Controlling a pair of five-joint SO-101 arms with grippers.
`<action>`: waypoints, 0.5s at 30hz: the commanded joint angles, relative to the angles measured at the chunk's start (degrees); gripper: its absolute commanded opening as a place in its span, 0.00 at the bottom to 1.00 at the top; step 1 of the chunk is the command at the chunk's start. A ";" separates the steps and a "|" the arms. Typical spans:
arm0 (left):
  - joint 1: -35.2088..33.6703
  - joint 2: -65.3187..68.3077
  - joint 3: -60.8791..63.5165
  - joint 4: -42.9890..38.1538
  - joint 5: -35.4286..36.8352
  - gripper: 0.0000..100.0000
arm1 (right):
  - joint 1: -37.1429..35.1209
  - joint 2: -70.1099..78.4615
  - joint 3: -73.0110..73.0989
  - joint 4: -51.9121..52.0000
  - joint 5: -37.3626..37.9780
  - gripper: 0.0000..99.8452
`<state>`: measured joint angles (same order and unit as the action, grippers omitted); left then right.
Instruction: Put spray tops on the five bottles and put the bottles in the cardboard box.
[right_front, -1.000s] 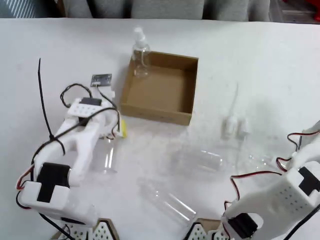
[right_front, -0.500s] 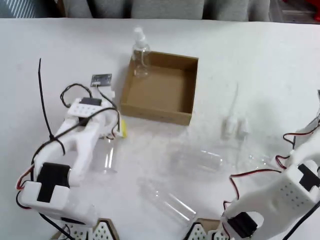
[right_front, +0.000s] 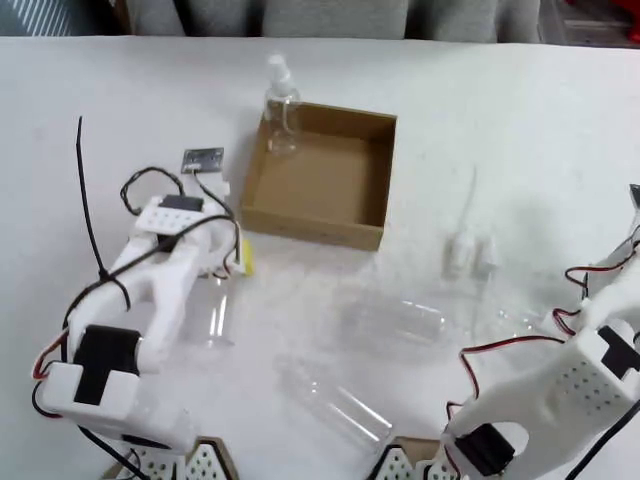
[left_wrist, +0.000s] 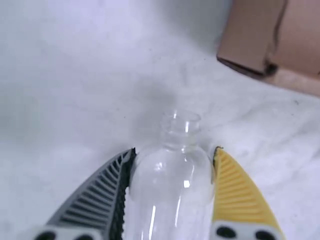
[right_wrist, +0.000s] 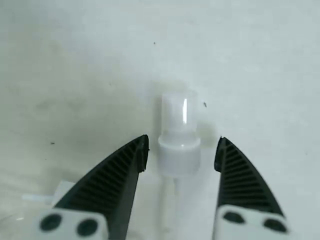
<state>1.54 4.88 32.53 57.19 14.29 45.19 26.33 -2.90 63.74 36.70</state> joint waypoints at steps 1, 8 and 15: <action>-0.92 -0.48 -0.09 -0.88 -0.62 0.06 | -0.48 -0.75 -0.97 -0.75 1.76 0.19; -0.92 -0.48 -0.09 -0.79 -0.62 0.06 | -0.48 -1.01 -1.32 -0.31 2.90 0.19; -0.92 -0.48 -0.09 -0.79 -0.62 0.06 | -0.48 2.33 -7.12 4.18 2.99 0.13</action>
<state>1.54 4.88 32.53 57.19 14.29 45.19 28.62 -5.19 65.41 38.99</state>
